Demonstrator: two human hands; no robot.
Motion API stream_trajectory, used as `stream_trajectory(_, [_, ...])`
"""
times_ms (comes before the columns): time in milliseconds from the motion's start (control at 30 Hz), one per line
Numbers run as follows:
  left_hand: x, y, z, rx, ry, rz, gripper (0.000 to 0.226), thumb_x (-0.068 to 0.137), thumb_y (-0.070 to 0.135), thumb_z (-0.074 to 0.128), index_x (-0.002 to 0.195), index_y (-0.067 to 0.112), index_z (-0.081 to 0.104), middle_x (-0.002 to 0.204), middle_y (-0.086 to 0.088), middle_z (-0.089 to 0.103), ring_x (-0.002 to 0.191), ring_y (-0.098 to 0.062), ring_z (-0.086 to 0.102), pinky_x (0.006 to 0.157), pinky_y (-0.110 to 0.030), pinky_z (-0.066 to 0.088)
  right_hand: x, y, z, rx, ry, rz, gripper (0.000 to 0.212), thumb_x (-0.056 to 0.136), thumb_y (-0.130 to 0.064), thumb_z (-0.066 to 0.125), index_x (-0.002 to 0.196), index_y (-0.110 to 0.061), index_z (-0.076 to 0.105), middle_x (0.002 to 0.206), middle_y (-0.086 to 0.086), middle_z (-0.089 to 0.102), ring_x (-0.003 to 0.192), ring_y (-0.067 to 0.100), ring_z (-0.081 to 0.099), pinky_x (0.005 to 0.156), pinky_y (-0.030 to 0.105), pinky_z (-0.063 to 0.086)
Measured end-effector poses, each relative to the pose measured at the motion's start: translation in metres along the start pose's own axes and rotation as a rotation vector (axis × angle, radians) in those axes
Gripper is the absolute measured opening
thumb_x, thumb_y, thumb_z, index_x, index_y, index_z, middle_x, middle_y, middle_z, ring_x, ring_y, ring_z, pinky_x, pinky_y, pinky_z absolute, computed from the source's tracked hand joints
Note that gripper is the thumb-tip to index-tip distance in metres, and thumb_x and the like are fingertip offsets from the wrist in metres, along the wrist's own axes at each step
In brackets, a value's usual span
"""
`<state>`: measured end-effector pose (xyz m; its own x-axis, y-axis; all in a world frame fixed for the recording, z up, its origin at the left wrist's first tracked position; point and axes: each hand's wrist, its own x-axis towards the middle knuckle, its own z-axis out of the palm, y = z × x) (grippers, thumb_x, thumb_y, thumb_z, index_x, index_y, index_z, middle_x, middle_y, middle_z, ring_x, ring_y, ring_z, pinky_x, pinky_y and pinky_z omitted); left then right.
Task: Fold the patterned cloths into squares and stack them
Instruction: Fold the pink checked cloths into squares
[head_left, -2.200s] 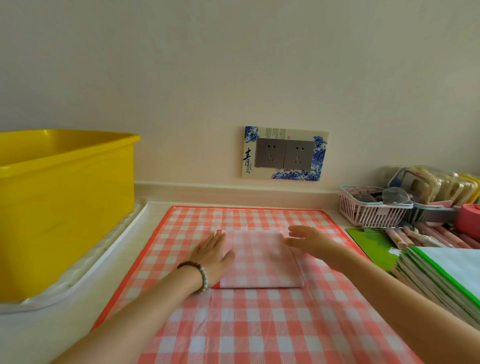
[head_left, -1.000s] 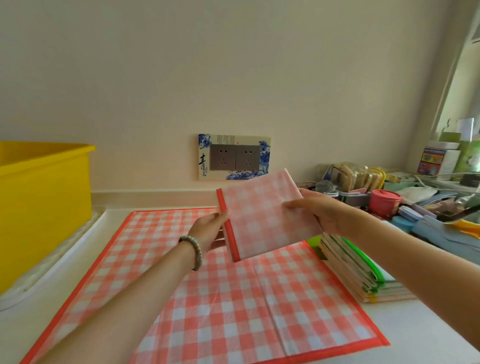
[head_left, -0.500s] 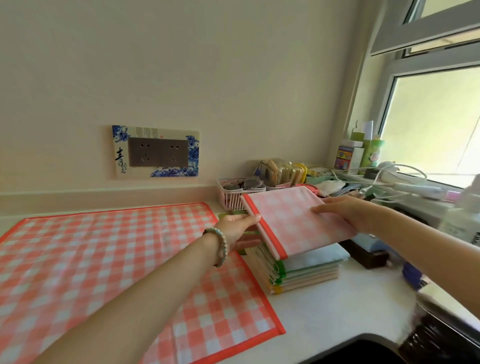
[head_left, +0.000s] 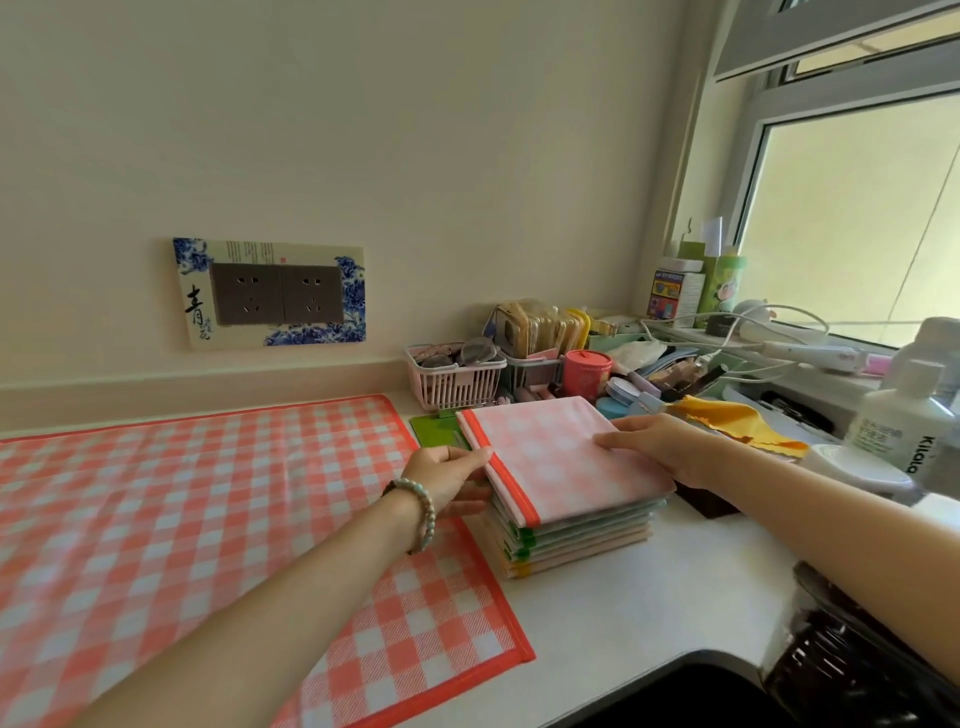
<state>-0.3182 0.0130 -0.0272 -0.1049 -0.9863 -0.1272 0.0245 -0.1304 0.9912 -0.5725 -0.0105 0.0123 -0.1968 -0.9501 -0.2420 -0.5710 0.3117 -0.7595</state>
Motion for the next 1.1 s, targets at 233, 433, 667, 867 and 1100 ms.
stream_trajectory(233, [-0.002,-0.007,-0.004,0.039,0.007,-0.004,0.027,0.083,0.031,0.068,0.096,0.008,0.061,0.091,-0.006,0.068,0.067,-0.014,0.065,0.046,-0.020,0.052,-0.009,0.000,0.006,-0.038,-0.002,-0.036,0.049,0.086,-0.040,0.062,0.132,-0.024,0.054,0.132,0.004,0.052,0.112,0.022,0.051,0.105,0.033,0.040])
stream_trajectory(433, [-0.007,-0.002,-0.024,0.131,0.013,0.070,0.040,0.081,0.041,0.067,0.108,0.013,0.056,0.098,-0.001,0.066,0.078,-0.015,0.067,0.061,-0.028,0.058,-0.028,-0.026,0.009,-0.124,0.222,-0.363,0.058,0.083,-0.034,0.067,0.135,-0.014,0.048,0.139,0.007,0.049,0.125,0.023,0.048,0.097,0.027,0.038])
stream_trajectory(667, [-0.033,-0.011,-0.093,0.501,0.038,0.270,0.038,0.085,0.045,0.060,0.115,0.022,0.054,0.113,0.003,0.060,0.101,-0.009,0.058,0.076,-0.018,0.047,-0.072,-0.072,0.085,-0.269,0.184,-0.724,0.054,0.086,-0.035,0.064,0.135,-0.024,0.046,0.141,-0.002,0.047,0.123,0.016,0.049,0.094,0.027,0.043])
stream_trajectory(867, [-0.088,-0.032,-0.170,0.799,0.068,0.281,0.049,0.081,0.054,0.058,0.125,0.035,0.047,0.124,0.017,0.050,0.117,-0.001,0.046,0.096,-0.020,0.036,-0.116,-0.084,0.197,-0.434,-0.007,-0.957,0.055,0.088,-0.046,0.056,0.138,-0.029,0.040,0.146,-0.009,0.038,0.133,0.009,0.036,0.110,0.026,0.030])
stream_trajectory(1100, [-0.167,-0.044,-0.245,1.114,0.009,0.177,0.075,0.065,0.077,0.055,0.132,0.047,0.037,0.140,0.020,0.033,0.131,-0.001,0.032,0.110,-0.023,0.027,-0.154,-0.064,0.274,-0.432,-0.337,-0.983,0.051,0.088,-0.047,0.056,0.136,-0.034,0.044,0.148,-0.015,0.034,0.133,0.005,0.035,0.112,0.027,0.029])
